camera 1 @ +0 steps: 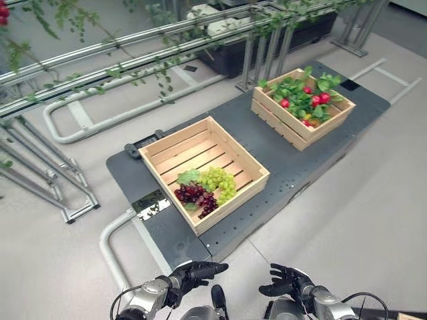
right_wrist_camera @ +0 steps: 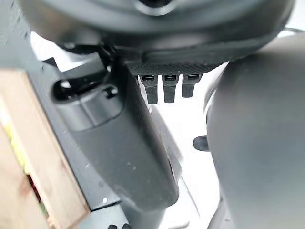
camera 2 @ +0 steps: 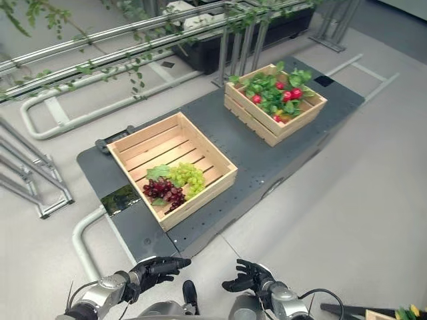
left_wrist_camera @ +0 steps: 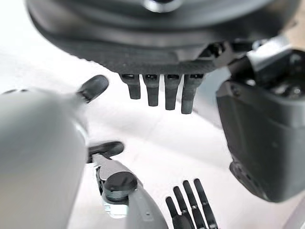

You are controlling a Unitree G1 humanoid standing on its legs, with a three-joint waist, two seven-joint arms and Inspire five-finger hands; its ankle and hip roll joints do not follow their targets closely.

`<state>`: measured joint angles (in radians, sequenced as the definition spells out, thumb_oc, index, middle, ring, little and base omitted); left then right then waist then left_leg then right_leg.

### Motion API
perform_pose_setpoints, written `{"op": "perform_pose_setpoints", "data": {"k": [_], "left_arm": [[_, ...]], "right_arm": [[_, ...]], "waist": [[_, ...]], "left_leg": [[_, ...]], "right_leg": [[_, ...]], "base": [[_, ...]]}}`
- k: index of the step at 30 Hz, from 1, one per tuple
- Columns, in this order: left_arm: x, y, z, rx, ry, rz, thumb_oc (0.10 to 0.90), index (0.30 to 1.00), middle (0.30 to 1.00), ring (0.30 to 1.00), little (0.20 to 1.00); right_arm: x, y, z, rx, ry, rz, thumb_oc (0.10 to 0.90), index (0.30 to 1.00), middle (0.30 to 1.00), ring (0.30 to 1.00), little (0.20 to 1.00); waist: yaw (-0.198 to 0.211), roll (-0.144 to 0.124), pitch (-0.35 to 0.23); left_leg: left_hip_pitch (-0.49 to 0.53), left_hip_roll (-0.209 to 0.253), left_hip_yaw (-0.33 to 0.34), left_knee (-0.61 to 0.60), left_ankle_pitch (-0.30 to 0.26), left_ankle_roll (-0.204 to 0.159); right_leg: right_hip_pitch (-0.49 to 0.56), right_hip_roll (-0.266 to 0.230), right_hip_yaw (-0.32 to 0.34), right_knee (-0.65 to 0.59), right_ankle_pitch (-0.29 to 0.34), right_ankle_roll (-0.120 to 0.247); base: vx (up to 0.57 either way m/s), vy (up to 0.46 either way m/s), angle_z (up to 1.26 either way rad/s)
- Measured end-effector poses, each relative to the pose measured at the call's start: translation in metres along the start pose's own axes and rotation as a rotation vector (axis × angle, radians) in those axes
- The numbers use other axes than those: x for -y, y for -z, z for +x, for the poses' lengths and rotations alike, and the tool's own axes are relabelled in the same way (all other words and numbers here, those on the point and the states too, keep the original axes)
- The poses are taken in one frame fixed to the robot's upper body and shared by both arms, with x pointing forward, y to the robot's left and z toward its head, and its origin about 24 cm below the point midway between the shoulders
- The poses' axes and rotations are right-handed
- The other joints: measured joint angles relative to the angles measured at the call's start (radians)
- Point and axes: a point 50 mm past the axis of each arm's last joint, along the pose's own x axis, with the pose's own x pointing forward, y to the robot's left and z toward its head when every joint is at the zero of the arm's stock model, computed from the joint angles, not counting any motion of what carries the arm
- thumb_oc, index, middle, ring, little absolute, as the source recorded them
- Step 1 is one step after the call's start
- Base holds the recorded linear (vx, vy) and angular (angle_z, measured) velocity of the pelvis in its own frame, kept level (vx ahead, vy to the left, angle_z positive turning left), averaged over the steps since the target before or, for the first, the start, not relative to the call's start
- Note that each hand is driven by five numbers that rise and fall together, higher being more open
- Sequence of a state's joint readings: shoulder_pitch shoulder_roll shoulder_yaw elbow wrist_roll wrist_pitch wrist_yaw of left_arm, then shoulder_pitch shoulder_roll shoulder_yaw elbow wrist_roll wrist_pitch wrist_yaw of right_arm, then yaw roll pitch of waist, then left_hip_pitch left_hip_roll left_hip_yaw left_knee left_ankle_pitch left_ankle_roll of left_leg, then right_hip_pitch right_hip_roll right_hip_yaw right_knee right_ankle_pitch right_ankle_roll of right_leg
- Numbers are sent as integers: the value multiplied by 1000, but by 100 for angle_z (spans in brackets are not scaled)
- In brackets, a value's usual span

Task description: Pick up the fruits from the basket on one side to the basket on the other side

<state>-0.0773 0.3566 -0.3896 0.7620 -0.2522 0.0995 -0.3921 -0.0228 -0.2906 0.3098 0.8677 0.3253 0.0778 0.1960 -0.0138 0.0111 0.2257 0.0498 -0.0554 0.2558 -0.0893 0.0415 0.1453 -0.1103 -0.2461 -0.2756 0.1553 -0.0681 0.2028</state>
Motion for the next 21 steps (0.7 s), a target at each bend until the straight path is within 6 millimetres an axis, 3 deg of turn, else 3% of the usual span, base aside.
{"op": "perform_pose_setpoints", "data": {"k": [1,3,5,7,8,9,11,13,16,19,21], "left_arm": [[0,0,0,0,0,1,800,900,900,900,900],[0,0,0,-2,18,5,800,900,900,900,900],[1,1,-1,-4,40,9,800,900,900,900,900],[-2,0,-7,4,49,45,800,900,900,900,900],[-5,1,-16,18,48,81,800,900,900,900,900],[-2,-2,-17,38,58,90,800,900,900,900,900],[5,-13,-19,91,97,118,800,900,900,900,900],[18,-49,-19,218,194,217,800,900,900,900,900],[31,-95,-25,371,273,361,800,900,900,900,900],[31,-140,-52,539,262,534,800,900,900,900,900],[27,-157,-72,618,230,607,800,900,900,900,900]], "right_arm": [[0,0,0,-1,1,0,800,900,900,900,900],[-1,1,2,-5,3,9,800,900,900,900,900],[-3,0,4,-6,-1,13,800,900,900,900,900],[-13,8,6,-29,-21,36,800,900,900,900,900],[-25,13,7,-44,-53,43,800,900,900,900,900],[-27,14,6,-45,-58,42,800,900,900,900,900],[-26,12,4,-38,-56,40,800,900,900,900,900],[-16,15,0,-36,-17,68,800,900,900,900,900],[3,18,-4,-58,50,67,800,900,900,900,900],[18,29,-9,-86,99,92,800,900,900,900,900],[17,40,-13,-104,109,123,800,900,900,900,900]], "waist": [[0,-2,0],[-11,-12,-1],[-13,-30,-9],[-12,-74,-15],[-10,-121,-30],[-5,-111,-28],[-8,-91,-26],[-32,-82,-24],[-30,-67,-17],[-31,-51,-10],[-30,-42,-12]], "left_leg": [[1,-3,-10,-1,-2,-3],[8,-6,-61,0,-10,-14],[19,0,-95,0,-12,-39],[40,11,-144,4,-20,-82],[42,13,-140,17,-41,-119],[38,50,-130,34,-54,-144],[25,114,-97,54,-62,-175],[-8,161,-21,74,-58,-181],[-2,178,5,44,-27,-213],[17,164,-7,-7,-3,-207],[17,161,-9,-7,-3,-207]], "right_leg": [[-1,-7,8,-47,21,1],[16,-24,72,-210,122,-1],[27,-37,91,-231,175,-7],[52,-30,113,-221,198,-34],[76,-18,115,-231,197,-20],[98,8,109,-243,196,-17],[114,62,81,-244,176,-48],[130,90,38,-244,150,-76],[131,103,19,-244,141,-80],[132,98,20,-245,135,-72],[133,96,20,-245,134,-68]], "base": [[196,-361,49],[197,-351,62],[178,-383,65],[184,-398,67],[214,-399,52],[167,-320,39],[84,-193,38],[50,-21,78],[37,99,40],[103,97,6],[93,78,3]]}}
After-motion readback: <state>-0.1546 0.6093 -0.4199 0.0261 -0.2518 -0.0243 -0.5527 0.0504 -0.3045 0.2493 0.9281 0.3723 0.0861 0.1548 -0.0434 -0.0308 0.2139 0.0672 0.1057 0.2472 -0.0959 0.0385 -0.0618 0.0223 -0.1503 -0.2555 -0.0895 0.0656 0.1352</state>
